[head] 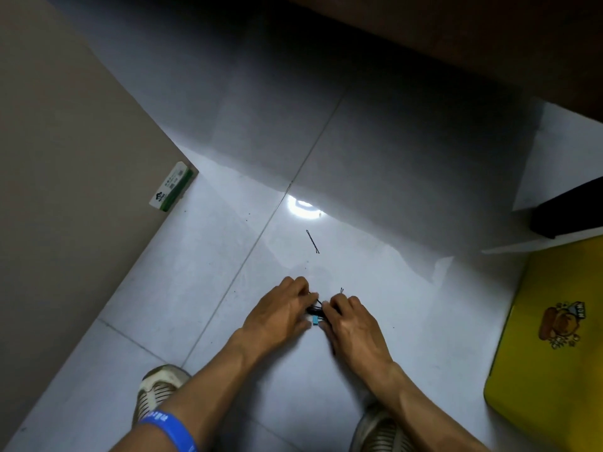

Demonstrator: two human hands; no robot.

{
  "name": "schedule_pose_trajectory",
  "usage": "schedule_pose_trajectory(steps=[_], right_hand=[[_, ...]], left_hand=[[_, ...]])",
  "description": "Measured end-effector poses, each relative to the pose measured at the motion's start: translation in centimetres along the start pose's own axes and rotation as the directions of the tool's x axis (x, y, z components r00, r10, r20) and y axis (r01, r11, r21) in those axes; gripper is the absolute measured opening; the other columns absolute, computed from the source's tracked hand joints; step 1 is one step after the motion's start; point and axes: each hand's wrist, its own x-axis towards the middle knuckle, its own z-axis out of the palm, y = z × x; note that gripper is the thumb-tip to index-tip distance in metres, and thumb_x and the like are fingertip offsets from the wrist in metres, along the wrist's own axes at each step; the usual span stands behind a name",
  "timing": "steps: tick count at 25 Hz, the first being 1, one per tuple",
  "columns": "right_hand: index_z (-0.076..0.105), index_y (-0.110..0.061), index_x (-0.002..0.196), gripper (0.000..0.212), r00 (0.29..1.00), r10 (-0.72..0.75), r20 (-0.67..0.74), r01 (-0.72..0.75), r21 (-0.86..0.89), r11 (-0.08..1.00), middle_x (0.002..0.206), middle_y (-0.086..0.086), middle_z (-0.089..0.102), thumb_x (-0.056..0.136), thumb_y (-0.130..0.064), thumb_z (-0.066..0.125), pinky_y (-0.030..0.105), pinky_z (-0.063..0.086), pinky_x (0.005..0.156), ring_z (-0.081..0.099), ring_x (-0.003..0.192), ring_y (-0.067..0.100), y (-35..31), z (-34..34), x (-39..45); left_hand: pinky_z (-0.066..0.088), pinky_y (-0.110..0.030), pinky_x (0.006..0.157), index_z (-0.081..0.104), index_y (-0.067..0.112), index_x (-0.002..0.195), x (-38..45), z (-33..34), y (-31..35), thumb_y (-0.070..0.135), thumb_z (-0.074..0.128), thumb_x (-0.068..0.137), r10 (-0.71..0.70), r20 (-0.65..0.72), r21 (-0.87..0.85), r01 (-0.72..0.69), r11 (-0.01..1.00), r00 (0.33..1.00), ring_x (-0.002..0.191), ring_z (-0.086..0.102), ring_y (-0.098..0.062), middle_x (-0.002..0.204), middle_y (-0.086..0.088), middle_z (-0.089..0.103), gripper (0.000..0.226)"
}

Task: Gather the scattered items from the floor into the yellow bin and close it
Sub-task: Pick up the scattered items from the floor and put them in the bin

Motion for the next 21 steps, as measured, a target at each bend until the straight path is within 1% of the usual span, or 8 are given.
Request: schedule_pose_trajectory(steps=[3,8,11,14,16,17,19,21], right_hand=[[0.070,-0.011,0.076,0.032,0.996,-0.086,-0.022,0.083,-0.122,0.989,0.072,0.004,0.061,0.047,0.000,0.080,0.027,0.042,0.045,0.057,0.057,0.022,-0.4,-0.2,0.5],[0.068,-0.012,0.075,0.026,0.989,-0.148,-0.001,0.144,-0.202,0.969,0.068,0.004,0.059,0.052,-0.001,0.077,0.029,0.044,0.044,0.056,0.056,0.021,-0.8,0.5,1.0],[0.068,-0.010,0.082,0.031,0.993,-0.107,-0.057,0.100,-0.112,0.989,0.073,0.005,0.059,0.054,0.003,0.073,0.030,0.044,0.048,0.055,0.060,0.023,-0.2,0.8,1.0],[0.067,-0.009,0.080,0.036,0.990,-0.142,0.002,0.141,-0.120,0.983,0.070,0.005,0.058,0.047,0.004,0.073,0.029,0.042,0.045,0.054,0.056,0.022,-0.2,0.7,1.6],[0.066,-0.010,0.078,0.029,0.995,-0.087,0.054,0.092,-0.094,0.991,0.069,0.006,0.057,0.053,0.002,0.077,0.029,0.042,0.043,0.055,0.056,0.022,-0.9,0.5,2.3],[0.064,-0.011,0.081,0.023,0.999,-0.040,0.035,0.042,-0.053,0.998,0.073,0.006,0.057,0.063,-0.001,0.075,0.030,0.043,0.046,0.055,0.059,0.023,-1.1,0.8,2.6],[0.053,-0.012,0.090,0.003,0.987,0.141,0.082,-0.154,0.191,0.969,0.086,0.005,0.055,0.091,-0.012,0.056,0.036,0.044,0.060,0.053,0.074,0.024,-0.5,0.7,3.4],[0.044,-0.015,0.088,0.017,0.929,0.272,0.250,-0.368,0.554,0.747,0.083,-0.003,0.052,0.102,-0.024,0.041,0.033,0.039,0.064,0.049,0.074,0.016,0.4,-0.4,3.3]], left_hand=[[0.046,-0.037,0.074,0.066,0.016,0.110,-0.2,0.4,0.8,0.024,0.053,0.095,-0.039,-0.082,0.102,0.047,0.994,0.996,0.106,0.045,-0.021,0.114,0.001,0.050,0.021],[0.046,-0.037,0.074,0.067,0.016,0.107,-0.1,1.5,1.0,0.014,0.045,0.096,-0.128,-0.128,0.056,0.136,0.989,0.983,0.101,0.047,-0.018,0.106,0.003,0.056,0.024],[0.045,-0.035,0.075,0.067,0.014,0.100,0.2,1.9,1.0,0.013,0.047,0.097,-0.139,-0.157,-0.064,0.131,0.989,0.978,0.096,0.049,-0.018,0.097,0.000,0.058,0.021],[0.045,-0.029,0.080,0.071,0.015,0.098,0.4,1.6,1.0,0.012,0.055,0.093,-0.184,-0.198,-0.267,0.128,0.955,0.963,0.093,0.053,-0.015,0.095,0.002,0.064,0.017],[0.046,-0.025,0.085,0.073,0.013,0.097,0.5,1.1,0.8,0.005,0.057,0.088,-0.298,-0.251,-0.425,0.171,0.889,0.921,0.094,0.057,-0.013,0.097,0.002,0.067,0.020],[0.047,-0.024,0.087,0.073,0.012,0.098,0.6,0.7,0.7,0.002,0.057,0.087,-0.382,-0.278,-0.509,0.202,0.837,0.881,0.094,0.060,-0.012,0.099,0.002,0.068,0.022],[0.048,-0.020,0.087,0.073,0.013,0.101,0.6,-0.2,0.6,0.000,0.057,0.087,-0.555,-0.280,-0.665,0.258,0.701,0.783,0.094,0.063,-0.009,0.100,0.005,0.069,0.025],[0.047,-0.016,0.083,0.073,0.018,0.100,0.4,-1.2,1.3,0.000,0.056,0.088,-0.664,-0.231,-0.771,0.283,0.570,0.711,0.092,0.064,-0.007,0.096,0.008,0.070,0.027]])
